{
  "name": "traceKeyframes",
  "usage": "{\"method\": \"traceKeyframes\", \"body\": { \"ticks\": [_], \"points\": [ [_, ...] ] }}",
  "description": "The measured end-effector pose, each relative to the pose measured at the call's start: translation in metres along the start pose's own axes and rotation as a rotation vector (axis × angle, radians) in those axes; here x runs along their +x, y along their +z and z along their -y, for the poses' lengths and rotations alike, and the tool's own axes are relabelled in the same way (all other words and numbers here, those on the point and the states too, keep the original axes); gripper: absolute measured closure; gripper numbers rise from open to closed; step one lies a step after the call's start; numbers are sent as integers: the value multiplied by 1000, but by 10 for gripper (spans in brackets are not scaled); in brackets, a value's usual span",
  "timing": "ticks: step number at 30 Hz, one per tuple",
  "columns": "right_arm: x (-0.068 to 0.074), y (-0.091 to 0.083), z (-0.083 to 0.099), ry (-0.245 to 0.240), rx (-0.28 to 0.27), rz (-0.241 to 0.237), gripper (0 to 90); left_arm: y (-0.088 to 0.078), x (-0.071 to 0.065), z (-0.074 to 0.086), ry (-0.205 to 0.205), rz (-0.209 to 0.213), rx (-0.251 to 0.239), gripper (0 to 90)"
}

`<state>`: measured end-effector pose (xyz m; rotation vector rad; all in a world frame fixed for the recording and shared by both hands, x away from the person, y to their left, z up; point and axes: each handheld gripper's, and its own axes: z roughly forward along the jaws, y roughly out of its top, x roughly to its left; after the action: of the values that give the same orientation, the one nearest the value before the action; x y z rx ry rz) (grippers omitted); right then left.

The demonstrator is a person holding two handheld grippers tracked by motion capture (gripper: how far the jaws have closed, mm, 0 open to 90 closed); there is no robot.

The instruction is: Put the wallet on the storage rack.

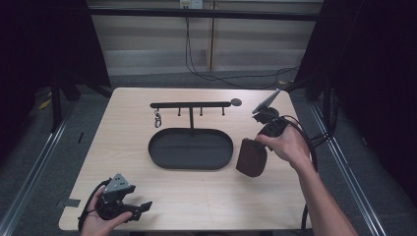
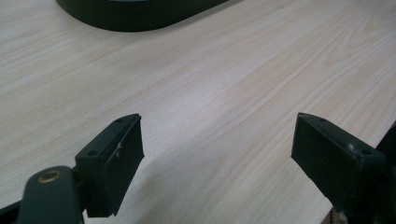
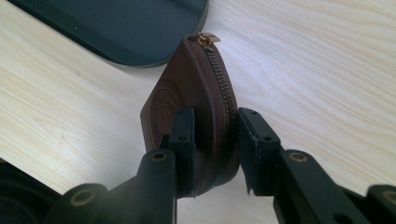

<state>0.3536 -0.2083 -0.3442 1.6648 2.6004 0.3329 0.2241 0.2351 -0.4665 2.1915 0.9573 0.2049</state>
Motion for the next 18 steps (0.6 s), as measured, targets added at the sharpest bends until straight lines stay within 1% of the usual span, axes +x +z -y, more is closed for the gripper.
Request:
{"method": "traceKeyframes", "body": {
  "ticks": [2,3,5,7,8,9,11,12,13,14,15,16,17,18],
  "points": [
    [0,-3,-3,0,-9,-2,686,0,0,0,6,4,-5,164],
    [0,-3,-4,-2,-12,-7,687,0,0,0,-2,4,-17,164],
    [0,-4,-9,-4,-12,-12,686,0,1,0,4,3,-5,164],
    [0,-5,-12,-2,-18,-12,686,0,1,0,2,3,-6,164],
    [0,-6,-15,5,-20,-17,686,-1,1,1,14,22,-5,164],
    [0,-6,-15,5,-20,-17,686,-1,1,1,14,22,-5,164],
    [1,-8,-19,0,-25,-6,686,-3,0,2,52,71,-31,164],
    [2,-9,-21,-2,-25,-4,686,-3,-1,3,57,80,-35,164],
    [5,-12,-24,-3,-37,0,686,-4,-2,2,84,83,-35,162],
    [5,-12,-24,-3,-37,0,686,-4,-2,2,84,83,-35,161],
    [6,-13,-25,-5,-40,-1,686,-3,-4,2,68,75,-35,161],
    [10,-16,-28,-11,-56,4,687,-2,-3,2,71,72,-21,162],
    [12,-18,-29,-14,-71,14,686,-2,-3,2,71,72,-21,162],
    [12,-18,-29,-14,-71,14,686,-3,-2,3,66,63,-19,162]
  ]
}}
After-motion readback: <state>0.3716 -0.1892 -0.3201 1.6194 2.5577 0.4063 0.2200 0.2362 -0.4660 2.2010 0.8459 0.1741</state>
